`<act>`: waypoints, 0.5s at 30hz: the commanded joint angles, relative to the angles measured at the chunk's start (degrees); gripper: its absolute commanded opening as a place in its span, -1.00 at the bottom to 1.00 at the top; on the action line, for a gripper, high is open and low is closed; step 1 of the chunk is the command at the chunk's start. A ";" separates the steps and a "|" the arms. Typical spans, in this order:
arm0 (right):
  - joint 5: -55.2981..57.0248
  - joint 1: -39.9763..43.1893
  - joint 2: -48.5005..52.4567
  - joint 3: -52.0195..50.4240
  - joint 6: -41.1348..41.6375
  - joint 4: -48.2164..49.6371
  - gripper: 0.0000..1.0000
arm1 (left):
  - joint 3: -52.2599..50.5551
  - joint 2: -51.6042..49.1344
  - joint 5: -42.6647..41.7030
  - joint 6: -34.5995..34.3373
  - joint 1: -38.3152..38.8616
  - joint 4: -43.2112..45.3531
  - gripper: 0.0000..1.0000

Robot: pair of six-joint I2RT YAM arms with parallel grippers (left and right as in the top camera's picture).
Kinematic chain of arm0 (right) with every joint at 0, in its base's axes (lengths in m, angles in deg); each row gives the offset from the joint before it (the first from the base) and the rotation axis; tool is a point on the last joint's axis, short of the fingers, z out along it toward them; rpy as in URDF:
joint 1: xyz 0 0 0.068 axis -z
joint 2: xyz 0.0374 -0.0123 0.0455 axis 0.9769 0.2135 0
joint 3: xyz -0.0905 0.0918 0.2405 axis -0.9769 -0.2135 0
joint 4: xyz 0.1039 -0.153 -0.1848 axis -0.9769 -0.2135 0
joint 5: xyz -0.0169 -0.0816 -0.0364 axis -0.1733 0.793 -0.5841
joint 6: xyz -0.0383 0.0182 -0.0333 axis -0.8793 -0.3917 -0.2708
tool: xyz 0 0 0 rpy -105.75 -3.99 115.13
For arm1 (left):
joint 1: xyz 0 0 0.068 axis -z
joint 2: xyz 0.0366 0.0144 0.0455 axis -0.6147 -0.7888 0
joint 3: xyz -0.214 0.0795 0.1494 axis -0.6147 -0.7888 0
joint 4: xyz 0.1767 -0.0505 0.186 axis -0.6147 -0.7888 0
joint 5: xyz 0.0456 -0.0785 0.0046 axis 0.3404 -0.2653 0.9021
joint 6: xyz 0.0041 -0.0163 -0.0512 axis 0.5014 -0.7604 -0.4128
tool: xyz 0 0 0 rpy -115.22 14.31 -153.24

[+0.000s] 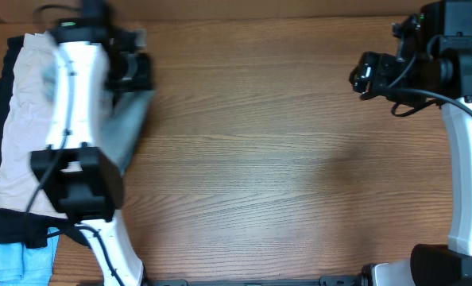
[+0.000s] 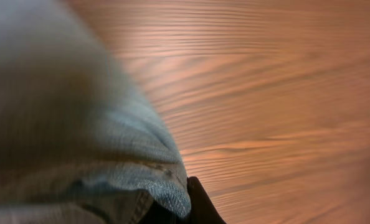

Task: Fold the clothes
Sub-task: 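Drag the denim shorts right onto the open table with left gripper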

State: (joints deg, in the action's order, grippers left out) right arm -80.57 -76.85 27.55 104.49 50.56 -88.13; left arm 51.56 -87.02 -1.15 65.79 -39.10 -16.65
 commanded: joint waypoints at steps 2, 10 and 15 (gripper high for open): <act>0.20 1.90 -0.79 1.20 -2.05 -0.61 0.77 | 1.22 2.01 -4.90 -4.57 11.98 3.02 -0.92; 0.20 4.33 -0.79 1.20 -2.08 -1.57 0.83 | 1.25 1.99 -4.85 -10.82 27.10 20.28 -0.89; 0.24 5.07 -0.79 1.20 -3.80 -2.43 0.90 | 1.25 1.99 -7.23 -14.97 28.20 27.10 -0.13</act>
State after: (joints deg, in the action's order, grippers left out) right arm -80.60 -72.31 27.55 104.49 48.55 -90.31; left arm 51.54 -87.02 -5.81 55.02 -9.55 9.21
